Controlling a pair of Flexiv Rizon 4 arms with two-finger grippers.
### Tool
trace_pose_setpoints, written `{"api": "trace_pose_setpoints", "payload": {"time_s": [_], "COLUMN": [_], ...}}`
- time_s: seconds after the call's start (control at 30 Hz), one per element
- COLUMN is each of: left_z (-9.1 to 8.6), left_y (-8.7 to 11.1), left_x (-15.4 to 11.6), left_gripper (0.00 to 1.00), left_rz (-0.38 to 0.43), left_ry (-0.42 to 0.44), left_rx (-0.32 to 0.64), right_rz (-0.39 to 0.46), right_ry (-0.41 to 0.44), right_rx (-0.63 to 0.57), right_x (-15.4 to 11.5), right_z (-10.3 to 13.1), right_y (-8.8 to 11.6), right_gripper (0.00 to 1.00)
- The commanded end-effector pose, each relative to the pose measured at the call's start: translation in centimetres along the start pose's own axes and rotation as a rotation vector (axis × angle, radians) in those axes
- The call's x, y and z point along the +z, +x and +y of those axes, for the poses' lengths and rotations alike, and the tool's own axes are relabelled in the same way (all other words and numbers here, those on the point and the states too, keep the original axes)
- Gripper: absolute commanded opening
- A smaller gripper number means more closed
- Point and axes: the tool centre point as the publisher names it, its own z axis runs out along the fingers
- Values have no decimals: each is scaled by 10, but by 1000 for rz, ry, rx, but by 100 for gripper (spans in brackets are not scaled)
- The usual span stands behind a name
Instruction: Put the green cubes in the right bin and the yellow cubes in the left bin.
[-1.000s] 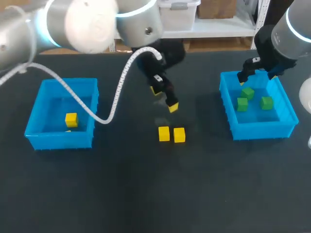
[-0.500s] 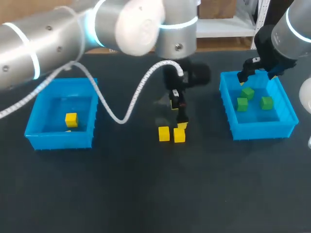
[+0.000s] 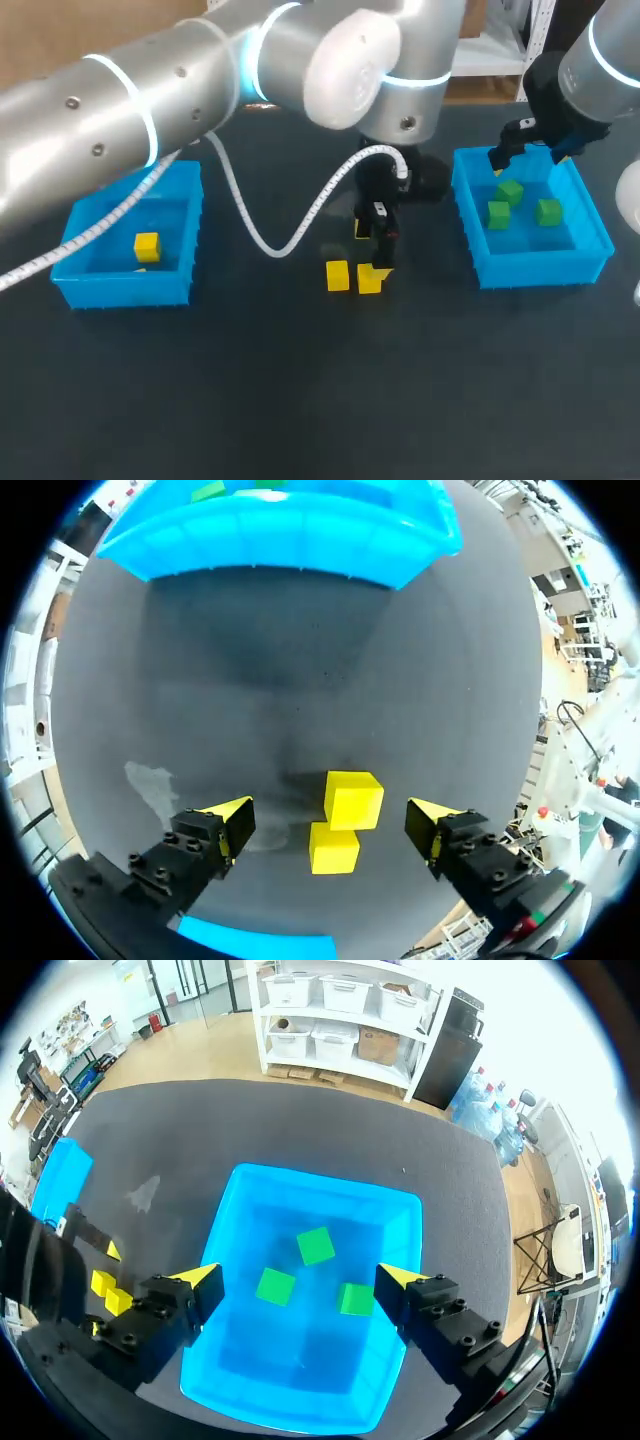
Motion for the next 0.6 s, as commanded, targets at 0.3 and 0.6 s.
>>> {"api": "trace_pose_setpoints", "payload": {"time_s": [0.3, 0.6], "left_z": [0, 8], "left_y": [-1, -4], "left_x": [16, 23], "left_gripper": [100, 100], "left_rz": [155, 174], "left_ry": [-5, -38], "left_rx": [-2, -45], "right_rz": [-6, -6], "right_ry": [4, 4], "right_rx": [2, 2], "right_x": [-1, -1], "right_z": [0, 0], "right_y": [2, 2], "right_gripper": [100, 100]}}
